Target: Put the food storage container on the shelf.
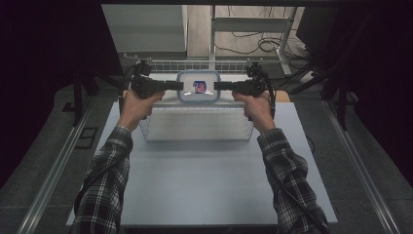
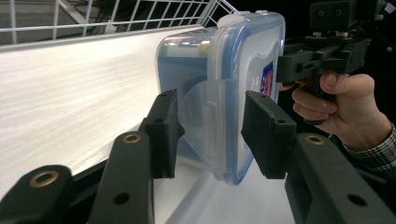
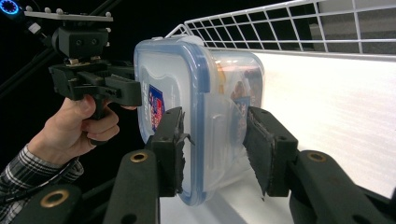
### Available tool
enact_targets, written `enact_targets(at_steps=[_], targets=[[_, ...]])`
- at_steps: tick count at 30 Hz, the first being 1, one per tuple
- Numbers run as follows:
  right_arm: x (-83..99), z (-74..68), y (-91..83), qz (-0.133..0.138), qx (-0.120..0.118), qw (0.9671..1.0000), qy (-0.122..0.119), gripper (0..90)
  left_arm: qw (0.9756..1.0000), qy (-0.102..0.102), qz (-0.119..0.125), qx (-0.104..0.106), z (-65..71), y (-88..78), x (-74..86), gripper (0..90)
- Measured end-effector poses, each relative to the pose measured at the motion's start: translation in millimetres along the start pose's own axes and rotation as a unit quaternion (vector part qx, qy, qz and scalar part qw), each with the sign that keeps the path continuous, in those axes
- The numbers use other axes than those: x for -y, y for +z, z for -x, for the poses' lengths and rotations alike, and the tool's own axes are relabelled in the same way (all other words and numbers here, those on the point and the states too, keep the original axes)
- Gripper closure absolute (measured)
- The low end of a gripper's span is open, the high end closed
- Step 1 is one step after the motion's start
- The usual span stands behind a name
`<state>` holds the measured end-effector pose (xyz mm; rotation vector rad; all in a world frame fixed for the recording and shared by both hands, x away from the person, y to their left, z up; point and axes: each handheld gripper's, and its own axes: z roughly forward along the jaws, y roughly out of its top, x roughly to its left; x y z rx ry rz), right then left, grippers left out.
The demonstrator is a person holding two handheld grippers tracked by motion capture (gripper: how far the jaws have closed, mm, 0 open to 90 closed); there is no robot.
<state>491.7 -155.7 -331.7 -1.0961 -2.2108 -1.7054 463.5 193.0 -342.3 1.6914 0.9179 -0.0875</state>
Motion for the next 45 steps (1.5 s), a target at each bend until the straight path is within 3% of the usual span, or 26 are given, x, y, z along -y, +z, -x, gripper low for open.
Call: enact_targets(at_steps=[6,10,13,16,21,23,27,32,39,45], targets=[[-0.5,0.9,2.1,0.003,0.005,1.0,-0.003,56.3,0.9995,0.024,0.001,-0.019,4.5,0.7,-0.1,54.0],[-0.6,-0.9,2.8,0.003,0.024,0.9996,-0.013,57.1,0.9983,0.043,-0.009,-0.039,8.9,2.2,-0.6,52.0],[-0.9,-2.0,4.1,0.003,0.028,0.9995,-0.016,57.2,0.9973,0.048,-0.019,-0.052,10.5,4.5,-2.6,49.6],[-1.0,-4.3,7.1,-0.005,0.05,0.9984,-0.025,57.6,0.9972,0.05,-0.021,-0.051,10.0,5.5,-3.9,49.2],[0.1,-5.2,8.1,-0.008,0.061,0.9977,-0.028,59.8,0.9972,0.043,-0.021,-0.057,7.0,6.6,-6.4,48.4],[0.7,-5.2,7.8,-0.008,0.069,0.9972,-0.027,59.5,0.995,0.051,-0.023,-0.083,8.0,8.1,-7.9,43.7],[-0.3,-4.9,5.7,-0.001,0.068,0.9974,-0.022,59.8,0.9922,0.06,-0.02,-0.107,10.2,7.9,-9.0,41.5],[-2.7,-8.6,5.4,0.002,0.082,0.996,-0.033,60.6,0.9924,0.058,-0.012,-0.108,11.7,7.7,-8.4,47.2],[-6.1,-13.4,8.9,0.01,0.117,0.992,-0.045,59.7,0.994,0.036,0.001,-0.103,12.3,10.7,-6.4,48.8],[-7.7,-14.1,8.8,0.014,0.135,0.9897,-0.047,58.6,0.9928,0.033,0.015,-0.114,14.3,12.3,-5.1,47.1]])
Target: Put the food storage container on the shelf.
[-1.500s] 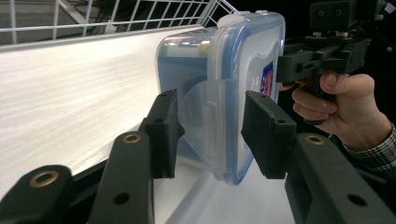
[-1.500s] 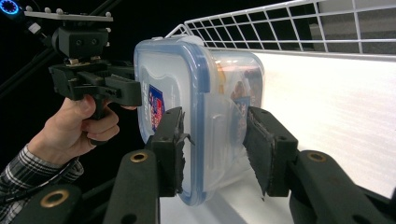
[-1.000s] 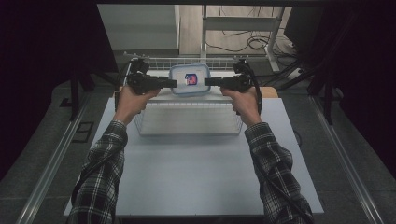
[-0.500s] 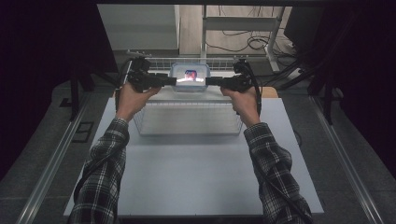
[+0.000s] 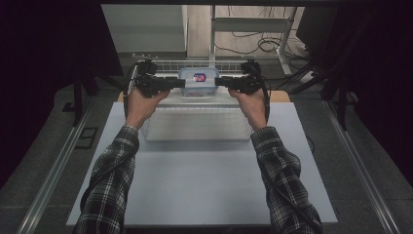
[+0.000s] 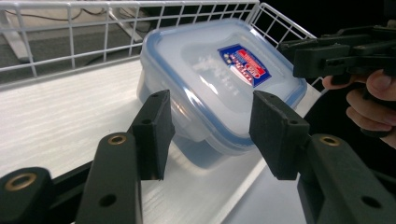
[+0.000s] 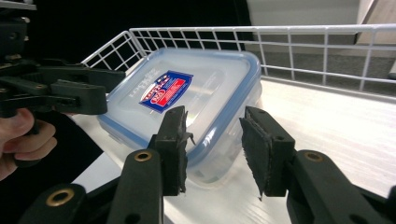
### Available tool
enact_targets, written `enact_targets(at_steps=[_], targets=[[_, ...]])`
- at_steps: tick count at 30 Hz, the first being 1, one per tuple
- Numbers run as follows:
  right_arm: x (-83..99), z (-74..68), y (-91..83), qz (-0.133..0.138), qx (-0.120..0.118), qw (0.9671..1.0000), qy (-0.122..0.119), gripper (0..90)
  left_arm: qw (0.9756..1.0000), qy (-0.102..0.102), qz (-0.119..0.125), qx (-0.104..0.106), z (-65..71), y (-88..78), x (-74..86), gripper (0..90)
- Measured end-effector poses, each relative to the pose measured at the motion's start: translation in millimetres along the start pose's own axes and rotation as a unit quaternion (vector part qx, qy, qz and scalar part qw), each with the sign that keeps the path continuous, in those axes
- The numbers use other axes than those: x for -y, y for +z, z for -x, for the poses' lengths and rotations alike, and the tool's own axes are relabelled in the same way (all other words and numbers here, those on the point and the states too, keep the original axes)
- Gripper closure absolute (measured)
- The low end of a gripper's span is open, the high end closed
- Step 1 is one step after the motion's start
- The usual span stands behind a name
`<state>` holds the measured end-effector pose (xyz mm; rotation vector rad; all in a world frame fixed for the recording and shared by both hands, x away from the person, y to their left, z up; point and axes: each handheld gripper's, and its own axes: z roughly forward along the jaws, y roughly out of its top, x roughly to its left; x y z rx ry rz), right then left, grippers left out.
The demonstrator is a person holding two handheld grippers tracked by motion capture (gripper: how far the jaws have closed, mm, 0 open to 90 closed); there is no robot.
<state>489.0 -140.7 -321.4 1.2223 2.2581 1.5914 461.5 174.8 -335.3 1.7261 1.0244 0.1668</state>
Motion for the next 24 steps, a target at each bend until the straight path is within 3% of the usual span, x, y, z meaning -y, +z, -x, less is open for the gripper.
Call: enact_targets(at_steps=[3,6,8,12,15,24], targets=[[1.2,-0.2,-0.6,0.008,0.012,0.9998,-0.011,49.7,0.9992,0.023,0.004,-0.031,4.5,-1.7,0.7,38.0],[2.3,-0.7,-1.5,0.013,0.016,0.9996,-0.022,44.6,0.9991,0.026,0.019,-0.029,5.3,-4.1,2.6,32.6],[5.9,-1.1,-2.8,0.019,0.005,0.9993,-0.032,33.2,0.9992,0.026,0.023,-0.022,5.4,-5.0,4.8,24.8],[10.8,-2.4,-2.7,0.017,0.002,0.9988,-0.046,24.7,0.9982,0.051,0.02,-0.024,8.8,-5.4,11.4,18.8],[17.2,-6.4,-1.8,0.01,0.011,0.9972,-0.073,16.7,0.9969,0.069,0.019,-0.033,12.9,-6.5,16.5,13.5],[30.2,-14.7,-6.4,0.007,0.017,0.9957,-0.09,9.3,0.9954,0.093,0.005,-0.025,24.1,-10.5,32.3,5.5]])
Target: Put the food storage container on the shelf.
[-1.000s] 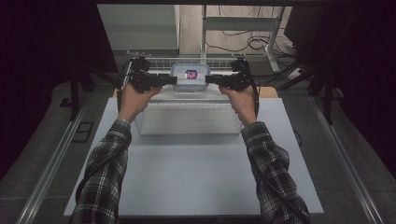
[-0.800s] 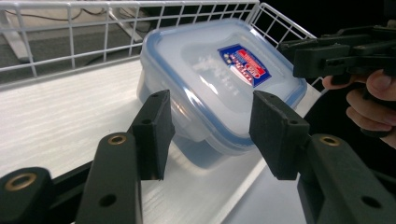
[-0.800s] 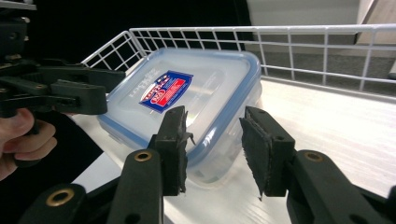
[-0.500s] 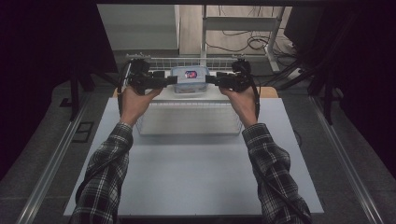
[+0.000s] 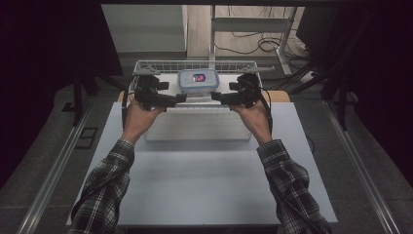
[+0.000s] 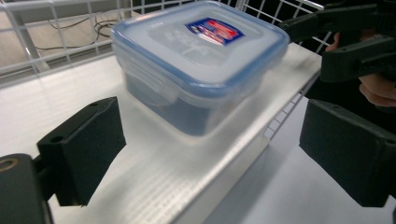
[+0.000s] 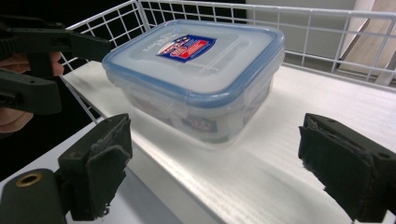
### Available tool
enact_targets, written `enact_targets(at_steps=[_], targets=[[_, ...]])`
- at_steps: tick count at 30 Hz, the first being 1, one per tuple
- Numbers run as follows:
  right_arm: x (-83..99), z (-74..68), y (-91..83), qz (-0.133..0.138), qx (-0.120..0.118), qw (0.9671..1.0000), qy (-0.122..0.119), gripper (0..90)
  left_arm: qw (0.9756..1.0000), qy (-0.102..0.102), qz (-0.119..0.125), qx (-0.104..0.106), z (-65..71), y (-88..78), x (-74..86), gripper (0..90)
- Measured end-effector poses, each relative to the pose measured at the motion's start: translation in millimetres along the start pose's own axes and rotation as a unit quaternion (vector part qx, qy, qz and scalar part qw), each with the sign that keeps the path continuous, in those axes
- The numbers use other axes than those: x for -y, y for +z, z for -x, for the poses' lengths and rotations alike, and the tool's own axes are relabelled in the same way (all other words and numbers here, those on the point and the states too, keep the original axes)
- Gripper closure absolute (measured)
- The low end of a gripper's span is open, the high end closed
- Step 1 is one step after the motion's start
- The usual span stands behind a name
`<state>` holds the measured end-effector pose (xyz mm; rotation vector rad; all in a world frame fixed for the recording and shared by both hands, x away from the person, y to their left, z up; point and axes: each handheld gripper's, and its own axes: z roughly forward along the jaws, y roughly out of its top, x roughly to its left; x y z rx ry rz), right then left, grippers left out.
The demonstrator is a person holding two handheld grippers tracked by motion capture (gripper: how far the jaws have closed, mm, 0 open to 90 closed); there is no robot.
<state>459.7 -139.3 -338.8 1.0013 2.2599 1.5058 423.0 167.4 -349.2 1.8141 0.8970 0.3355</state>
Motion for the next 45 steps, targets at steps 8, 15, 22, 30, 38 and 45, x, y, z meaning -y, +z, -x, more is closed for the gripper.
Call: enact_targets(at_steps=[8,15,22,30,38,45], targets=[[9.9,-7.3,-7.4,0.003,-0.004,1.0,-0.002,5.7,0.9997,0.022,-0.009,-0.004,11.1,-3.8,11.5,2.6],[18.0,-15.5,-15.8,0.004,-0.01,0.9999,-0.009,4.0,0.999,0.045,0.008,-0.001,22.6,-10.6,21.9,1.9],[28.6,-27.4,-19.4,0.001,-0.013,0.9994,-0.031,2.2,0.9973,0.069,0.027,0.005,35.7,-17.1,33.5,3.7],[45.5,-42.4,-22.7,0.004,-0.009,0.9983,-0.058,0.0,0.9964,0.075,0.032,0.022,48.1,-22.1,46.8,2.9],[66.2,-51.5,-18.5,-0.005,-0.005,0.9972,-0.074,0.0,0.9959,0.086,0.018,0.021,58.3,-18.5,72.3,2.8],[84.5,-56.2,-14.9,-0.017,-0.004,0.9965,-0.082,0.0,0.9972,0.066,0.02,0.027,59.7,-10.8,99.0,2.7]])
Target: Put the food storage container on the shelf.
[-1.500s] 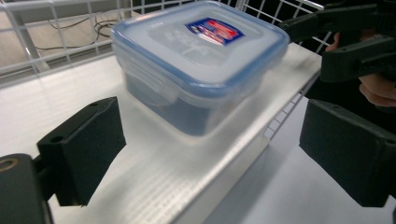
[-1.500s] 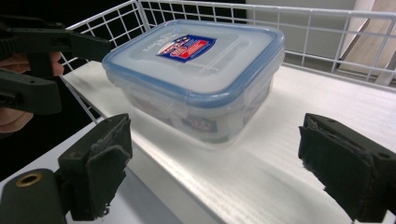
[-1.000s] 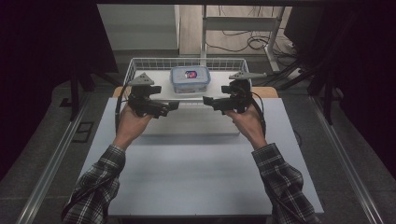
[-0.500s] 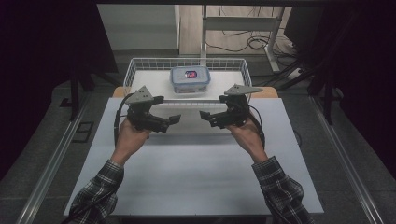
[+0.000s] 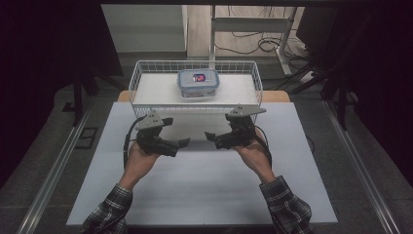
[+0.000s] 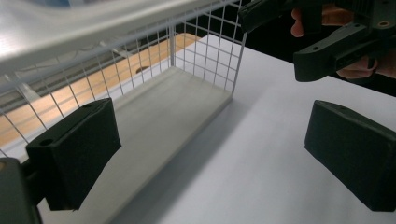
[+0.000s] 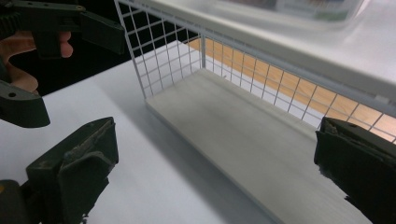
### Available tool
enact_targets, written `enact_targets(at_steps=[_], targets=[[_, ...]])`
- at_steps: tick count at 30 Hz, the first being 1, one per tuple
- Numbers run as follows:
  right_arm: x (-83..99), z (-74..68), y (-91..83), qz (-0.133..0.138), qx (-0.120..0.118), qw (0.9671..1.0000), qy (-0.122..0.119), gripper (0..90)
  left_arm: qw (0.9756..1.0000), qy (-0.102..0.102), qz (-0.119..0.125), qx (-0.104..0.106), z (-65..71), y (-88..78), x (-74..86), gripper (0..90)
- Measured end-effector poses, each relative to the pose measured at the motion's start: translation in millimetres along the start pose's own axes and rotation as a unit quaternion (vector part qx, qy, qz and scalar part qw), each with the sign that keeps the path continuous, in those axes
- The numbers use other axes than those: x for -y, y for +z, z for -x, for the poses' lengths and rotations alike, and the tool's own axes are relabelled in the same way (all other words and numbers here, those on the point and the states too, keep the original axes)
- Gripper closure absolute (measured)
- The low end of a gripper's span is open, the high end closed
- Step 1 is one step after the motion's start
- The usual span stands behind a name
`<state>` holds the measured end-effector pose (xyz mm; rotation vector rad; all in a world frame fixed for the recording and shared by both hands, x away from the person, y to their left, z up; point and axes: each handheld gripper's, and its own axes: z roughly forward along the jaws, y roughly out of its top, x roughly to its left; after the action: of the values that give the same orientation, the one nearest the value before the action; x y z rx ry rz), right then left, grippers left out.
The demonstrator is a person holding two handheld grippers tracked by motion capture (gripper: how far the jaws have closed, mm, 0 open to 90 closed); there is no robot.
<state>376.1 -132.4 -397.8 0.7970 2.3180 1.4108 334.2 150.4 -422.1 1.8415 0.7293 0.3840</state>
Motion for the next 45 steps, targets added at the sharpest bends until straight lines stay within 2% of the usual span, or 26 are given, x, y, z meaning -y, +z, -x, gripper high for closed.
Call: enact_targets(at_steps=[2,3,5,7,11,14,23,31,37,45], targets=[[5.4,-1.1,0.6,0.003,0.001,1.0,0.005,0.0,0.9999,-0.011,0.002,0.003,-1.4,1.8,8.0,2.9],[8.6,-1.3,1.9,-0.004,-0.001,1.0,0.005,0.0,0.9999,-0.013,-0.004,0.004,-2.1,2.8,9.7,2.8],[10.5,-1.6,2.0,-0.004,0.002,1.0,0.006,0.0,0.9999,-0.015,-0.005,-0.003,-1.9,3.2,14.2,2.9],[15.0,-2.5,1.9,-0.003,0.001,0.9999,0.011,0.0,0.9998,-0.021,-0.004,0.004,-1.0,2.7,18.0,3.0],[26.2,-5.5,-0.9,-0.011,-0.001,0.9999,0.005,0.0,0.9998,-0.019,-0.007,0.003,3.3,-0.6,24.8,3.0],[29.7,-6.3,-3.7,-0.007,-0.002,0.9999,0.008,0.0,0.9996,-0.026,-0.004,0.006,6.7,-3.7,30.0,3.0],[43.1,-13.2,-9.3,-0.013,-0.008,0.9999,0.002,0.0,0.9996,-0.017,-0.021,-0.005,16.3,-6.5,42.0,2.8],[50.7,-20.7,-15.5,-0.004,-0.01,0.9999,0.008,0.0,0.9995,-0.019,-0.02,-0.013,22.6,-9.5,50.1,2.4],[62.4,-24.7,-15.6,-0.02,-0.01,0.9997,0.01,0.0,0.9995,-0.027,-0.015,-0.011,28.0,-10.7,58.0,2.4],[75.7,-30.7,-13.2,-0.044,-0.007,0.999,-0.002,0.0,0.999,-0.027,-0.031,-0.014,36.1,-6.4,73.0,1.9]])
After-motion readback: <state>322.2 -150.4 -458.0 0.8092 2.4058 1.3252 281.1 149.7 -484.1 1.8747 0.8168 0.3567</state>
